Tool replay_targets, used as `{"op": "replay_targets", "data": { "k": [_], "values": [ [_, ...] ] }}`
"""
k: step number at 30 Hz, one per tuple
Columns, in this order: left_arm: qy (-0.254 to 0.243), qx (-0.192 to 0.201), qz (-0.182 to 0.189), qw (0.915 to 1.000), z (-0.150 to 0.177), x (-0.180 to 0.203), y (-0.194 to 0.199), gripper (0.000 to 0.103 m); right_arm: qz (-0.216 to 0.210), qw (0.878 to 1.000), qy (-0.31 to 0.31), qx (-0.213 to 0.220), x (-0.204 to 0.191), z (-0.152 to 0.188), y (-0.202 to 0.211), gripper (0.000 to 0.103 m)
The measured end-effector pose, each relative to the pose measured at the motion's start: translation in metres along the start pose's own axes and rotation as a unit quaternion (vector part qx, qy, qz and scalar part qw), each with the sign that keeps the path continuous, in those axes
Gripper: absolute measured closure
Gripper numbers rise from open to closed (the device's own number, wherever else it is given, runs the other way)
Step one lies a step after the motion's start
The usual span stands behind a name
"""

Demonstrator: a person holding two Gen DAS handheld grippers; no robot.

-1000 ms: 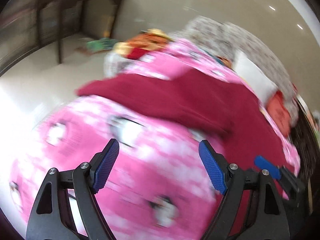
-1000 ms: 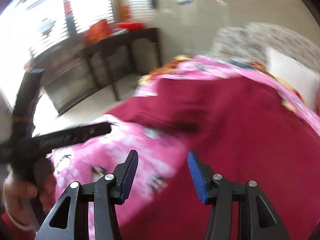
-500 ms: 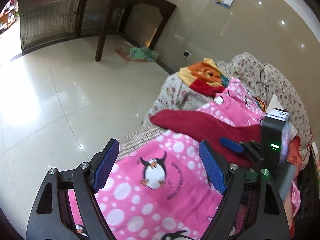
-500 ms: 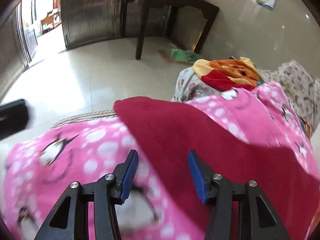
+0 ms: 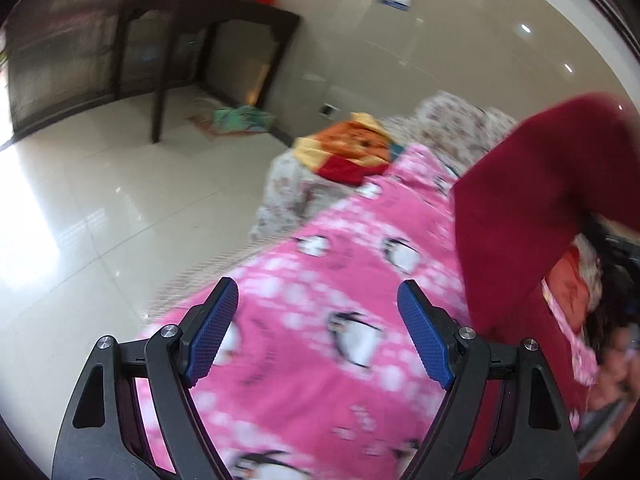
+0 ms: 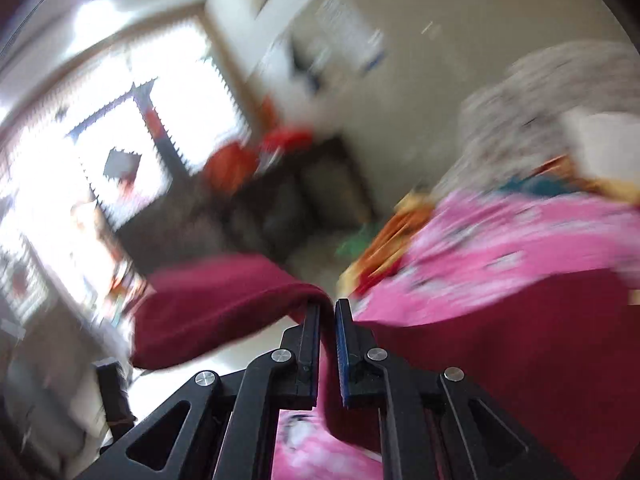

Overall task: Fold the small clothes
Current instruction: 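Move the right gripper to the sweater's side and sleeve, then close on it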

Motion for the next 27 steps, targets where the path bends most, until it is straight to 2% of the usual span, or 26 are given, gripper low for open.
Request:
{"op": "replay_targets", "data": {
  "k": [2,4,6,7,9,11,12,13,15,16,19,20,21,22,24,26,27],
  "values": [
    [-0.026,-0.006,0.019,0.9995,0.01,0.032,0.001,0.02,0.073,0.996,-0.012,0.042,0.036,-0.003,0.072,0.096],
    [-0.045,-0.012,0.029,0.9985,0.019,0.055,0.0,0.02,0.156,0.985,-0.03,0.063,0.078,0.014,0.134,0.096],
    [-0.073,-0.02,0.037,0.9965,0.033,0.083,-0.003,0.02,0.209,0.975,-0.046,0.057,0.108,0.036,0.165,0.096],
    [-0.086,-0.022,0.038,0.9953,0.038,0.093,-0.005,0.02,0.223,0.972,-0.063,0.036,0.126,0.055,0.176,0.096],
    [-0.111,-0.028,0.03,0.993,0.05,0.112,-0.01,0.02,0.229,0.969,-0.089,0.013,0.142,0.077,0.181,0.095],
    [-0.121,-0.034,0.029,0.9916,0.057,0.121,-0.014,0.02,0.223,0.971,-0.086,-0.007,0.147,0.088,0.173,0.078],
    [-0.124,-0.037,0.025,0.9913,0.059,0.124,-0.015,0.02,0.217,0.973,-0.085,-0.009,0.146,0.09,0.17,0.056],
    [-0.125,-0.037,0.023,0.9912,0.06,0.125,-0.016,0.02,0.205,0.975,-0.086,-0.008,0.144,0.092,0.164,0.042],
    [-0.127,-0.034,0.015,0.9911,0.059,0.125,-0.017,0.02,0.174,0.98,-0.087,-0.026,0.135,0.101,0.144,0.038],
    [-0.128,-0.032,0.011,0.9912,0.058,0.125,-0.018,0.02,0.166,0.981,-0.086,-0.052,0.135,0.107,0.128,0.038],
    [-0.124,-0.032,0.007,0.9918,0.057,0.123,-0.018,0.02,0.163,0.977,-0.089,-0.102,0.147,0.127,0.086,0.038],
    [-0.122,-0.034,0.008,0.9919,0.057,0.123,-0.018,0.02,0.164,0.975,-0.094,-0.12,0.15,0.134,0.074,0.039],
    [-0.123,-0.034,0.008,0.9918,0.057,0.122,-0.018,0.02,0.165,0.972,-0.106,-0.134,0.155,0.143,0.061,0.051],
    [-0.126,-0.032,0.006,0.9915,0.058,0.122,-0.017,0.02,0.164,0.972,-0.106,-0.131,0.157,0.146,0.056,0.075],
    [-0.128,-0.03,0.0,0.9913,0.059,0.12,-0.017,0.02,0.181,0.973,-0.082,-0.12,0.158,0.143,0.054,0.099],
    [-0.128,-0.032,-0.001,0.9913,0.059,0.119,-0.016,0.02,0.157,0.98,-0.083,-0.095,0.149,0.124,0.067,0.099],
    [-0.126,-0.031,0.001,0.9916,0.058,0.119,-0.015,0.02,0.15,0.984,-0.066,-0.068,0.139,0.103,0.084,0.099]
  ]
}}
Point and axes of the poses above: each gripper's, at about its wrist camera, not at the fingertips, and y roughly against the way its jaws point, x to its right, z to its underside, the point moved 9 cm from there along -y, roughly the way its jaws point, and after that the axes turned 9 degrees about -z, right-handed, at the moved point
